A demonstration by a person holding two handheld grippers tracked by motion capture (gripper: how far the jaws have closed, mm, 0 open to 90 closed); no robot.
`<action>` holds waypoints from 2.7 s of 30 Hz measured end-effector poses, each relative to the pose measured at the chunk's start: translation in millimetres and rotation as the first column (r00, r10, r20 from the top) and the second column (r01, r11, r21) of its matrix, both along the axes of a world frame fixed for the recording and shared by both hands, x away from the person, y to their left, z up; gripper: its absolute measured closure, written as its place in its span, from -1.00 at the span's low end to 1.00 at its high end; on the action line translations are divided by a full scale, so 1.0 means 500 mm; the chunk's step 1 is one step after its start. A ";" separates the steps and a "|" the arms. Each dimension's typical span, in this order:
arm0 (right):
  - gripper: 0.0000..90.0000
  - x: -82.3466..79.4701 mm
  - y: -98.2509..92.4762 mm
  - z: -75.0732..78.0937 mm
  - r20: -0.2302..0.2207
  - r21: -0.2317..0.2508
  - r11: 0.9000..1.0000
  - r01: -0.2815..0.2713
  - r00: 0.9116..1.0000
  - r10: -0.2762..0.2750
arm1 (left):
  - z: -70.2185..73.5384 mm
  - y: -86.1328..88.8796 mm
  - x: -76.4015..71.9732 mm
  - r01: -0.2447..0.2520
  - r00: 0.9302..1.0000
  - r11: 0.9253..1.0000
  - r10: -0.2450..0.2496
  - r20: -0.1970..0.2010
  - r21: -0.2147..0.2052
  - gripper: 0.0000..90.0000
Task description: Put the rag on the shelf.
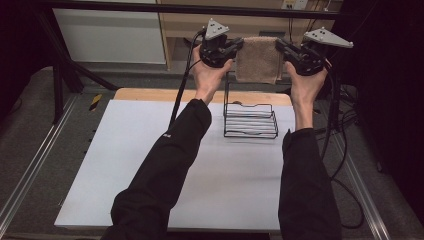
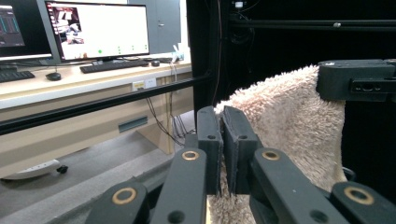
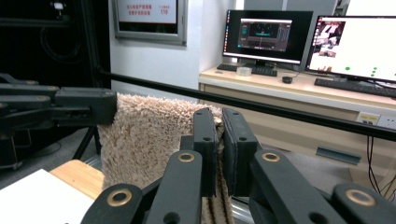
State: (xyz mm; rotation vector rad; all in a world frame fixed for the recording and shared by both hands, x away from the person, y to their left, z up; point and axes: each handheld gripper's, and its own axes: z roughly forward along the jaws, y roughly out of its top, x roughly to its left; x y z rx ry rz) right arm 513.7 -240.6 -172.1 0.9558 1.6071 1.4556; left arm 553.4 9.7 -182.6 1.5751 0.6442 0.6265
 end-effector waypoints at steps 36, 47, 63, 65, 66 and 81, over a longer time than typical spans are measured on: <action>0.88 -0.027 -0.048 -0.098 -0.059 0.013 0.999 -0.043 0.997 0.044 | -0.067 -0.018 -0.053 0.107 0.994 0.989 -0.105 -0.023 0.102 0.90; 0.87 -0.049 -0.048 -0.103 -0.072 0.009 0.998 -0.062 0.995 0.062 | -0.067 -0.013 -0.070 0.136 0.989 0.982 -0.127 -0.073 0.132 0.88; 0.85 -0.083 -0.052 -0.120 -0.112 -0.011 0.995 -0.098 0.989 0.096 | -0.087 -0.008 -0.099 0.171 0.983 0.969 -0.155 -0.100 0.180 0.85; 0.85 -0.085 -0.053 -0.124 -0.116 -0.013 0.995 -0.101 0.988 0.099 | -0.089 -0.007 -0.101 0.174 0.983 0.967 -0.157 -0.100 0.187 0.85; 0.85 -0.086 -0.053 -0.126 -0.116 -0.012 0.995 -0.102 0.988 0.100 | -0.090 -0.007 -0.102 0.174 0.983 0.966 -0.157 -0.100 0.191 0.84; 0.85 -0.088 -0.056 -0.146 -0.132 -0.028 0.991 -0.127 0.984 0.123 | -0.085 0.003 -0.107 0.187 0.976 0.967 -0.163 -0.142 0.174 0.71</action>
